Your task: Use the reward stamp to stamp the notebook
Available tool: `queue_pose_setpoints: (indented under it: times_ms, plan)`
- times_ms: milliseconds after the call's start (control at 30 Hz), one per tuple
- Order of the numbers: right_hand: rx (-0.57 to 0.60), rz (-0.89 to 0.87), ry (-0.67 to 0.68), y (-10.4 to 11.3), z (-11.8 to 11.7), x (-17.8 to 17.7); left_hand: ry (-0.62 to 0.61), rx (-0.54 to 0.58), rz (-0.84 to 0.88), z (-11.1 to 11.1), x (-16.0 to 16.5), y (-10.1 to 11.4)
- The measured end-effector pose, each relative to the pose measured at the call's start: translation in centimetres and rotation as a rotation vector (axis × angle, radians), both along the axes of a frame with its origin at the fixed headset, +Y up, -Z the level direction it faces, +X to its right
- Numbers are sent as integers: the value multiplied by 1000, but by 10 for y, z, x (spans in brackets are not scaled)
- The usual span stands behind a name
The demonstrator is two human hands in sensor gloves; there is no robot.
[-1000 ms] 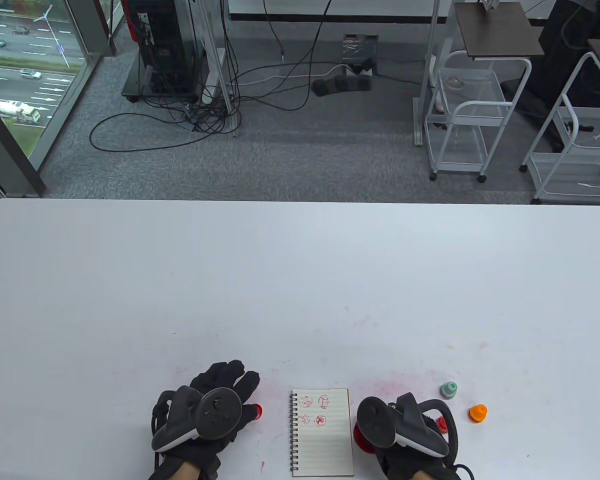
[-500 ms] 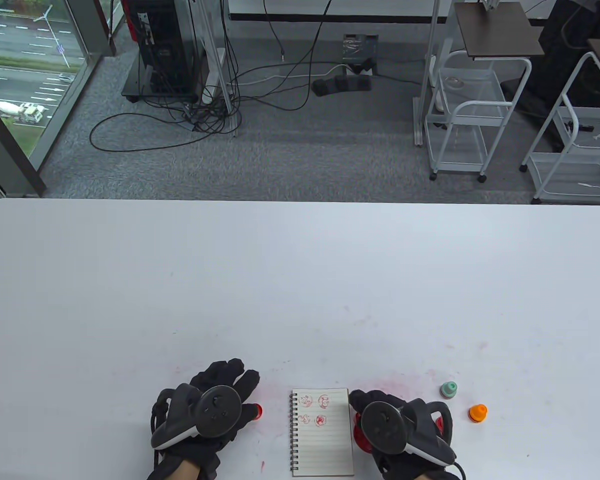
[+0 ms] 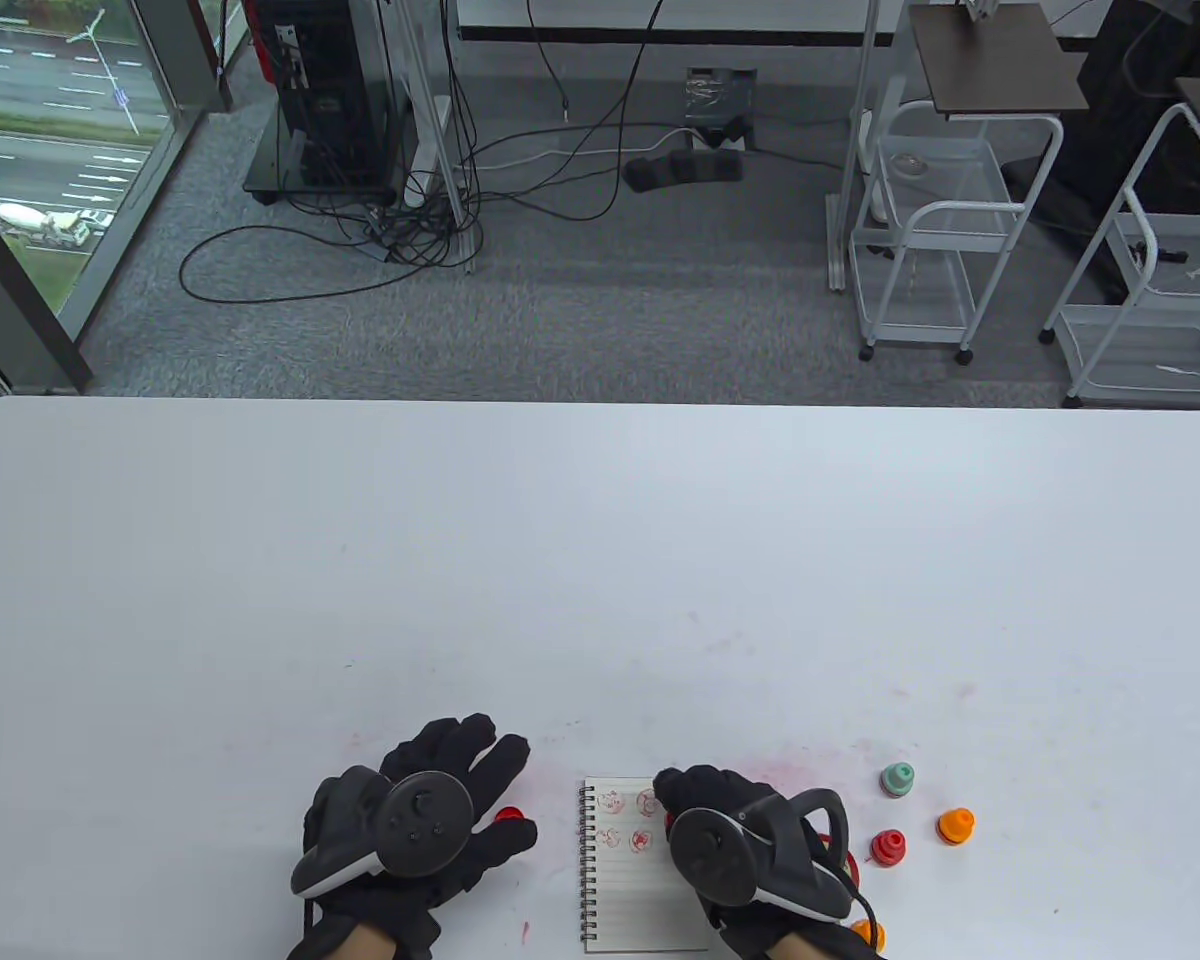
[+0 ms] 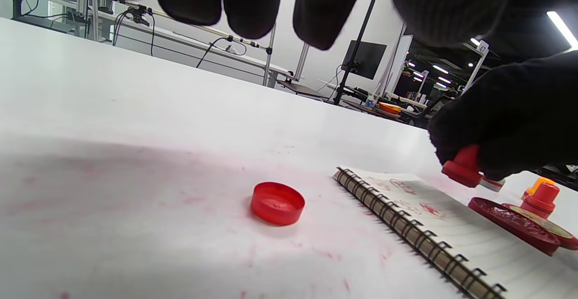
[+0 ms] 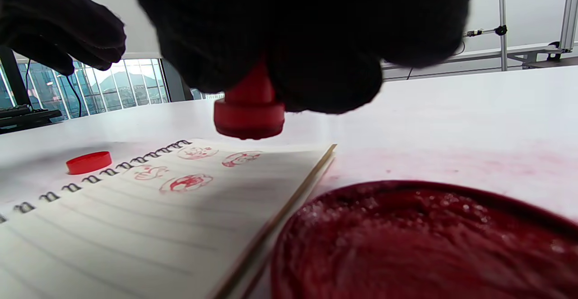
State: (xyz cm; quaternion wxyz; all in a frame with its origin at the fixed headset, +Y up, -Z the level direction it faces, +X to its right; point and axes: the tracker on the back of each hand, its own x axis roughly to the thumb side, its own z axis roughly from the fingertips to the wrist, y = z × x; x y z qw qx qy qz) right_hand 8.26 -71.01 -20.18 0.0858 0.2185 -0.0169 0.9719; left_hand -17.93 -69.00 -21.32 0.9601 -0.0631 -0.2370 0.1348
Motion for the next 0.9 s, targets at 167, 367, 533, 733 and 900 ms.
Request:
queue_pose_setpoints:
  times_ms: [167, 367, 533, 733, 900]
  plan:
    - [-30, 50, 15, -10, -3, -6, 3, -5, -3, 0, 0, 0]
    - [-111, 103, -56, -14, -10, -15, 21, -42, -19, -1, 1, -5]
    - [-164, 241, -81, -7, -18, -30, 20, -52, -17, 0, 1, -7]
    - [-200, 294, -108, -4, -22, -35, 18, -78, -20, 1, 2, -11]
    - [-219, 339, -112, -3, -26, -40, 22, -89, -14, 0, 1, -13]
